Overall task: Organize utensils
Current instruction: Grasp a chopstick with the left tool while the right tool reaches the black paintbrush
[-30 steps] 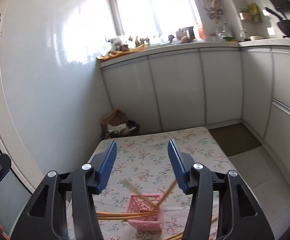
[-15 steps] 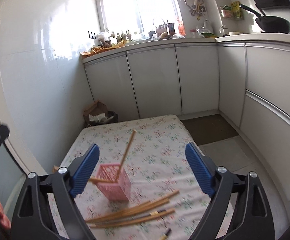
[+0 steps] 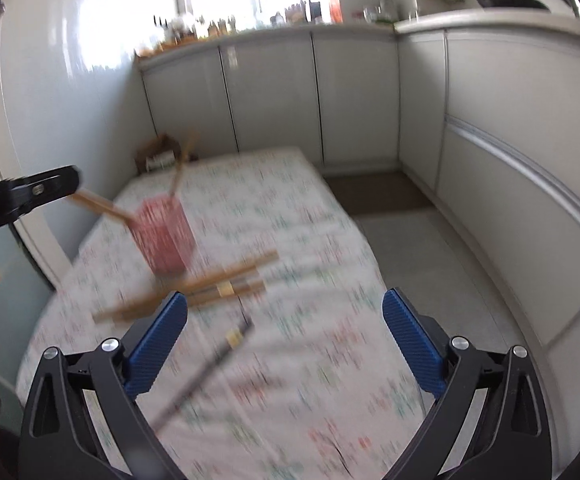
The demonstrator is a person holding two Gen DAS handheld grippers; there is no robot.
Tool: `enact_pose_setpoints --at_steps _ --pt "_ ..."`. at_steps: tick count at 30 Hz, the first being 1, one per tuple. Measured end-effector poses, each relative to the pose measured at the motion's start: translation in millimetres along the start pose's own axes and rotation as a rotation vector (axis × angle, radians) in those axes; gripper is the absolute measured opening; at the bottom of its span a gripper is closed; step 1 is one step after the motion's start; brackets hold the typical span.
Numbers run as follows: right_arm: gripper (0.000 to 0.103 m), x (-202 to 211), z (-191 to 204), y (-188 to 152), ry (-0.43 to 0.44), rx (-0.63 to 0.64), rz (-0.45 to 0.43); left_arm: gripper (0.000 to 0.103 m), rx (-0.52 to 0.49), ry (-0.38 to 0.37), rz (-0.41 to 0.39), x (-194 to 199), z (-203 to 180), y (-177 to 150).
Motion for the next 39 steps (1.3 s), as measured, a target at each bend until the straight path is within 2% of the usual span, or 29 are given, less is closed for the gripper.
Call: enact_pose_setpoints --at_steps 2,6,8,11,13,15,19,21,24,26,27,30,33,36,38,39 --pt "0.095 2 -10 -17 -0.007 -0.014 0.033 0.096 -0.038 -0.061 0.115 -23 -17 -16" --pt "0.095 3 -27 -49 0.005 -0.079 0.111 0.096 -0.114 -0.133 0.258 -57 -44 -39" --pt "0.095 0 -32 -58 0.01 -0.114 0.148 0.096 -0.186 -0.171 0.338 -76 -61 -47" --pt "0.095 -5 -38 -67 0.033 -0.17 0.186 0.095 -0.317 -0.166 0.368 -99 -81 -49" --pt "0.095 -5 -38 -67 0.04 -0.182 0.187 0.077 -0.406 -0.184 0.403 -115 -90 -51" --pt "0.095 -5 -41 -66 0.045 -0.191 0.191 0.067 -0.507 -0.198 0.48 -136 -97 -60" --pt "0.095 -10 -45 -67 0.055 -0.203 0.201 0.063 -0.695 -0.173 0.537 -168 -98 -69" --pt "0.095 -14 -47 -68 0.061 -0.21 0.211 0.058 -0.709 -0.166 0.576 -184 -93 -71" --pt "0.095 -22 -50 -69 0.062 -0.213 0.23 0.055 -0.71 -0.206 0.603 -199 -92 -69" --pt "0.095 -27 -53 -71 0.063 -0.219 0.244 0.051 -0.729 -0.2 0.616 -211 -91 -69" --pt "0.095 -28 -54 -71 0.064 -0.222 0.248 0.045 -0.741 -0.208 0.625 -215 -91 -69" --pt "0.095 -33 -56 -72 0.065 -0.229 0.258 0.037 -0.779 -0.24 0.646 -223 -96 -74" --pt "0.095 -36 -56 -74 0.061 -0.228 0.27 0.036 -0.795 -0.229 0.679 -233 -93 -81" --pt "0.095 -35 -54 -73 0.064 -0.217 0.266 0.036 -0.719 -0.267 0.681 -238 -88 -78" --pt "0.095 -34 -51 -71 0.062 -0.212 0.264 0.035 -0.722 -0.279 0.671 -236 -87 -80" --pt "0.095 -34 -51 -70 0.063 -0.21 0.264 0.028 -0.721 -0.285 0.671 -234 -85 -81"
Point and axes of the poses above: each gripper's, at about its wrist camera, not at the fingertips, and x roughly against the way its jaws point, z to its left, y to its top, the point moved 9 cm from there along -x, roughly the way its jaws point, and after that the axes turned 1 degree about -z, right-handed, at the moved point
